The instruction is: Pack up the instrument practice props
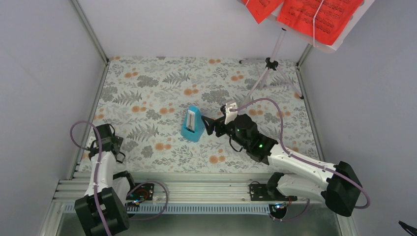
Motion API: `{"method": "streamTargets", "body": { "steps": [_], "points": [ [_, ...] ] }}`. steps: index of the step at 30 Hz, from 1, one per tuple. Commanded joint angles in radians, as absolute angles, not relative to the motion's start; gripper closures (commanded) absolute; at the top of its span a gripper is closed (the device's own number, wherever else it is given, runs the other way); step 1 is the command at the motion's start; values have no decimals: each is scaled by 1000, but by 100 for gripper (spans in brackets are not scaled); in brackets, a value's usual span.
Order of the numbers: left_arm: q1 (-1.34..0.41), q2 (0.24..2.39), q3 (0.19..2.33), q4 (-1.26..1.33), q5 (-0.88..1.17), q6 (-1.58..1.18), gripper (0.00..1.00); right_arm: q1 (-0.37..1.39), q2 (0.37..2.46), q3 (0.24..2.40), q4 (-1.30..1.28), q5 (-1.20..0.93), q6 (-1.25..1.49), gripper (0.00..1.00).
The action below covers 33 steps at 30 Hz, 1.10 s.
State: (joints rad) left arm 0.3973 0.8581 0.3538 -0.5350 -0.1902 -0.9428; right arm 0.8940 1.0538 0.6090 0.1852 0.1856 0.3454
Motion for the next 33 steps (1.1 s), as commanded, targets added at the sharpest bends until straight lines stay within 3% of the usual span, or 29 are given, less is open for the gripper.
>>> {"method": "streamTargets", "body": {
  "steps": [1,5,12,19,27,33],
  "points": [
    [403,873,319,-506,-136,-947,23,886,1043,621,194,222,355,0],
    [404,894,308,-507,-133,-935,24,886,1037,616,190,232,350,0],
    [403,905,298,-501,-136,-906,36,886,1026,605,190,255,346,0],
    [393,899,307,-495,-118,-851,54,886,1034,606,207,263,339,0],
    [368,921,299,-482,-85,-822,91,887,1010,586,212,275,351,0],
    [301,945,321,-489,-73,-810,95,886,968,549,212,305,351,0]
  ]
}}
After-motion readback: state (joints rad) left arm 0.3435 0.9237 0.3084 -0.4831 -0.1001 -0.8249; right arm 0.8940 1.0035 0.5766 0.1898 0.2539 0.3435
